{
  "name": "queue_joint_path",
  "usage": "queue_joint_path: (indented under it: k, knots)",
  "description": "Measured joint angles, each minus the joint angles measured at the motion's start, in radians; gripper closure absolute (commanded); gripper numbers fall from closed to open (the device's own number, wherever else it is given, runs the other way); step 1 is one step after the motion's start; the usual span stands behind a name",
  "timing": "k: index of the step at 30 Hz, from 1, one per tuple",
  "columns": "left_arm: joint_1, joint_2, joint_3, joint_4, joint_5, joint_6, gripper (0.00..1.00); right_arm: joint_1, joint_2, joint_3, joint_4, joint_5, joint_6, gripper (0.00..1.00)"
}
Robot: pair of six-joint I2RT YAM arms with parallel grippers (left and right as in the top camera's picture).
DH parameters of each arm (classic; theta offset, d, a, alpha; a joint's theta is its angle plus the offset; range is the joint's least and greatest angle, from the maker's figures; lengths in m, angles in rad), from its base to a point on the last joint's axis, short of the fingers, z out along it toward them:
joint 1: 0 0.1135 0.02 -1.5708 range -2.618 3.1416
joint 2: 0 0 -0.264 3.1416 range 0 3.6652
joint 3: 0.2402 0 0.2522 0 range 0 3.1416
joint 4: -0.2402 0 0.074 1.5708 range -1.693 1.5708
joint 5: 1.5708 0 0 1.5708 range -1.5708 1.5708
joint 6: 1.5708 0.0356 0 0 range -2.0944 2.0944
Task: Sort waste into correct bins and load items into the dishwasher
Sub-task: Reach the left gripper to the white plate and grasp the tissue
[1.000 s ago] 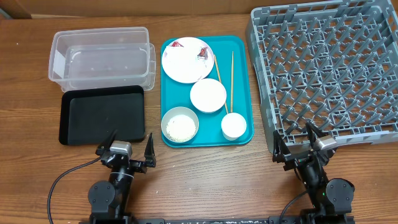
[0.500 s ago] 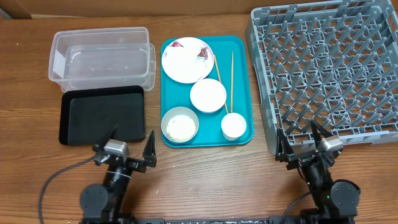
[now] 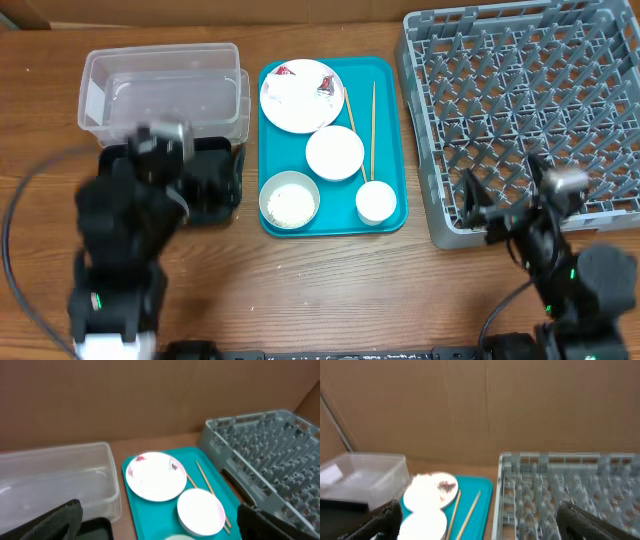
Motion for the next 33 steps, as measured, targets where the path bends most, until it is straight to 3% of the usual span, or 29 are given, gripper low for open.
queue_joint_path:
  k: [5,8,12,16,18,25,33]
  knots:
    - [-0.04,0.319,0.389,-0.324,-0.021,0.052,0.0,0.0,0.211,0.201,-0.179,-0.002,-0.004,0.0]
    - [-0.069,0.559,0.721,-0.587,-0.058,0.071,0.0,0.0,0.331,0.325,-0.299,-0.016,-0.004,0.0]
    - [-0.109,0.873,1.154,-0.822,-0.079,0.081,0.0,0.0,0.45,0.454,-0.422,-0.045,-0.004,0.0]
    - [-0.158,1.127,1.479,-0.936,-0.08,0.107,0.0,0.0,0.522,0.492,-0.452,-0.064,0.005,0.0]
    - [-0.189,1.223,1.56,-0.903,-0.06,0.128,0.0,0.0,0.558,0.492,-0.478,-0.073,0.028,0.0]
    - [-0.229,1.425,1.588,-0.805,-0.03,0.145,0.0,0.0,0.618,0.492,-0.555,-0.085,0.062,0.0]
    - [-0.246,1.652,1.588,-0.761,-0.154,0.044,0.0,0.0,0.624,0.492,-0.587,-0.089,0.072,0.0]
